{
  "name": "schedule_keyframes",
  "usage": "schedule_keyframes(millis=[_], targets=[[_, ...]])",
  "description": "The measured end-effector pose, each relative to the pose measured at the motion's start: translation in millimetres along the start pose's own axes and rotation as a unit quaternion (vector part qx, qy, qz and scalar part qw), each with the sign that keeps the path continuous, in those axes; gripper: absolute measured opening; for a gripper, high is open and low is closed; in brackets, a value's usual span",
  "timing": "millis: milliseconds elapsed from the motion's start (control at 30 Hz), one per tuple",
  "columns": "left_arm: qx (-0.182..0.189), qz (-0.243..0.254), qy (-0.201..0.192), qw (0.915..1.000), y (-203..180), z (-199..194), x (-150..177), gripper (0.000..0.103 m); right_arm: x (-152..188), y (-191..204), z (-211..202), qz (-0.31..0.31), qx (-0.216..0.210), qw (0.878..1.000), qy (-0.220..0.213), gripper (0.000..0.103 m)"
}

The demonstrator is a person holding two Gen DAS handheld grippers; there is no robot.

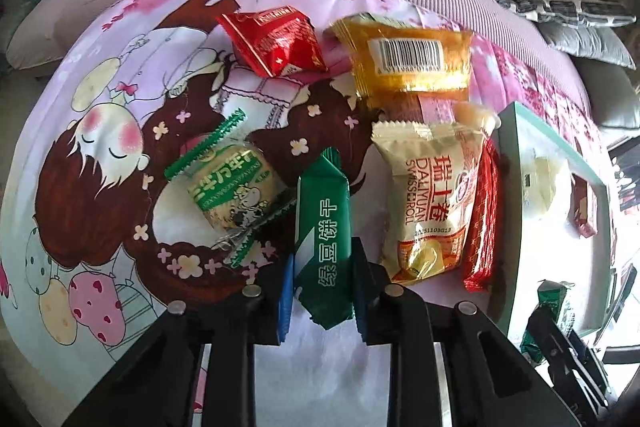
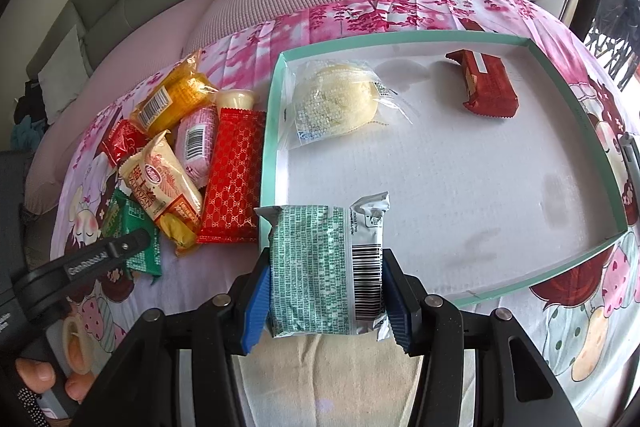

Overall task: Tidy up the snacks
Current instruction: 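Lift dark green packet with left tool while right tool carries its packet toward tray, then lower and release dark green packet with left tool while right tool releases its packet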

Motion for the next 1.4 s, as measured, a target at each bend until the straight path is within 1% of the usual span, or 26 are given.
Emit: schedule_keyframes(millis=[400, 567, 767, 833, 900, 967, 1100, 1233, 1333, 1400], targets=[[0.023, -0.037, -0.050, 0.9978, 35.7, -37.1, 11.2, 0.026, 0.4, -0.3, -0.4, 0.000, -0.001, 1.000, -0.002, 0.053], [0.021, -0.039, -0.077, 0.9960, 26.2, -49.6, 10.8, 0.026, 0.4, -0.4, -0.5, -0.001, -0.002, 1.000, -0.002, 0.053], [0.034, -0.026, -0.102, 0.9939, 18.8, -62.6, 11.7, 0.026, 0.6, -0.4, -0.4, 0.000, -0.002, 1.000, -0.002, 0.053], [0.042, -0.011, -0.116, 0.9923, 10.6, -70.3, 13.6, 0.026, 0.4, -2.2, -2.3, 0.002, -0.005, 1.000, -0.004, 0.053], [0.045, 0.017, -0.131, 0.9902, -6.6, -77.9, 18.2, 0.026, -0.4, -7.7, -6.2, 0.009, -0.007, 1.000, -0.011, 0.053], [0.048, 0.041, -0.134, 0.9889, -21.9, -78.1, 20.6, 0.026, -1.8, -15.7, -10.0, 0.021, -0.004, 1.000, -0.016, 0.053], [0.080, 0.107, -0.117, 0.9841, -64.5, -67.8, 26.8, 0.026, -5.0, -40.8, -13.3, 0.060, 0.008, 0.998, -0.021, 0.053], [0.091, 0.161, -0.108, 0.9768, -100.7, -56.6, 33.8, 0.026, -6.0, -71.1, -19.7, 0.107, 0.029, 0.993, -0.032, 0.053], [0.108, 0.193, -0.101, 0.9699, -123.9, -50.0, 39.2, 0.026, -5.3, -92.2, -25.4, 0.140, 0.047, 0.988, -0.040, 0.053], [0.112, 0.205, -0.097, 0.9675, -134.0, -44.7, 41.0, 0.026, -4.7, -103.9, -27.2, 0.156, 0.053, 0.985, -0.042, 0.053]])
Point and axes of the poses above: each gripper's, at about its wrist camera, not at the fingertips, and z roughly the way its jaws point, y to its left, x to its underside, the point moved 1 cm from there along z, roughly the way its jaws point, and after that the axes turned 14 degrees about y, right-handed, at the moved point
